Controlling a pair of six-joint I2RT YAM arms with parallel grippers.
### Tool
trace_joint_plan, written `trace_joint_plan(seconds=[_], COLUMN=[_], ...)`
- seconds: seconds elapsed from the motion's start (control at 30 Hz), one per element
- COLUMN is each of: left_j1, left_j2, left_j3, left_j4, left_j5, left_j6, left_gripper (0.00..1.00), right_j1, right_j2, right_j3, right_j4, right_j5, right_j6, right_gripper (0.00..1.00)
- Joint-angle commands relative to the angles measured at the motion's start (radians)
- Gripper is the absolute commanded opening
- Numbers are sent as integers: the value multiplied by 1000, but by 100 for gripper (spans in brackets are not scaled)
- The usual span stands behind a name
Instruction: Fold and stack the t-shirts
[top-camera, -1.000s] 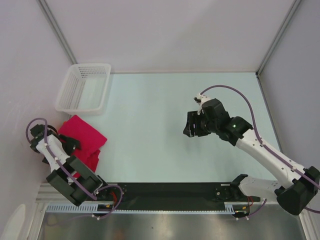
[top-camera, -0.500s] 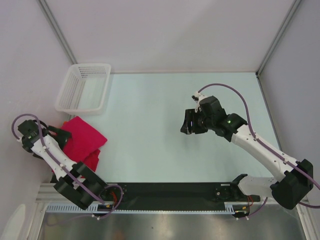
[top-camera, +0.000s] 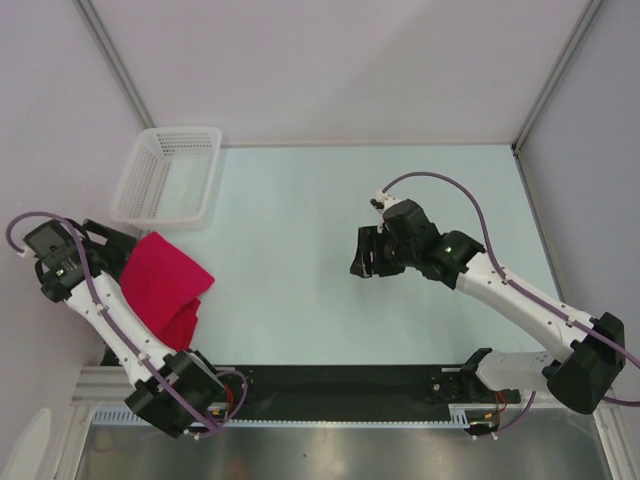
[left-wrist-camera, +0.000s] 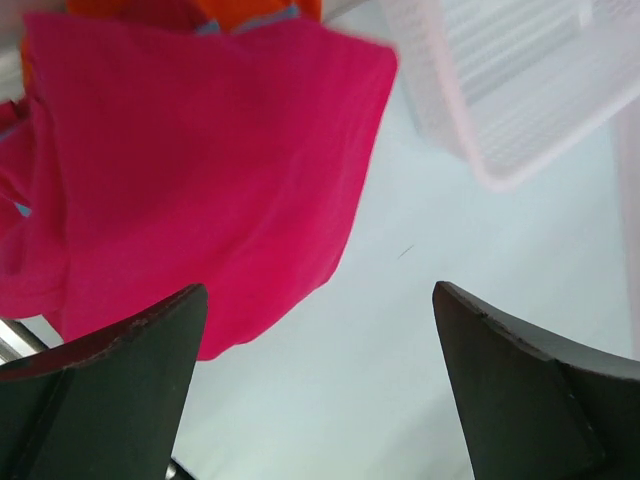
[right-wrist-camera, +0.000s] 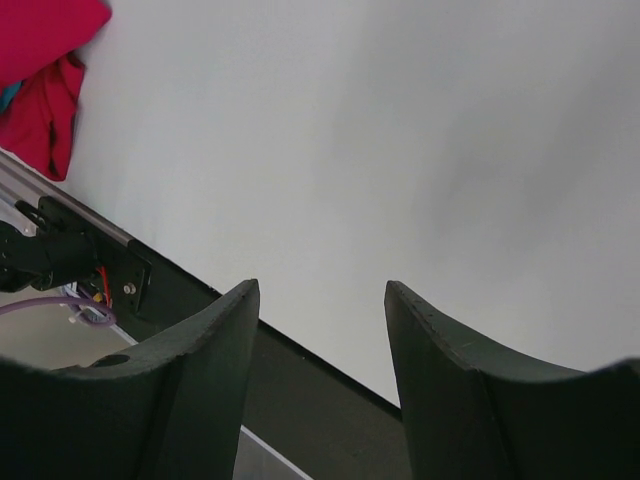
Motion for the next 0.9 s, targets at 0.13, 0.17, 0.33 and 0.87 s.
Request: trace_joint_plan(seconds=[0.13,0.17,0.33,0.87], left_j1=[-84,-85,-84,5], left_j2=[142,171,241,314], left_j3=[-145,-145,-153,-211], left_j4=[150,159,191,297], left_j5=[-105,-125,-269,-151], left_j6=[-10,2,23,29], left_gripper=[100,100,100,100], right_j1=[46,48,60,71], right_j2=[81,93,196,359], right_j3=[91,100,140,211], right_j4=[-20,-17,-4,0], right_j5=[81,81,78,56], right_j6=[25,25,18,-1], right_gripper=[58,58,58,58])
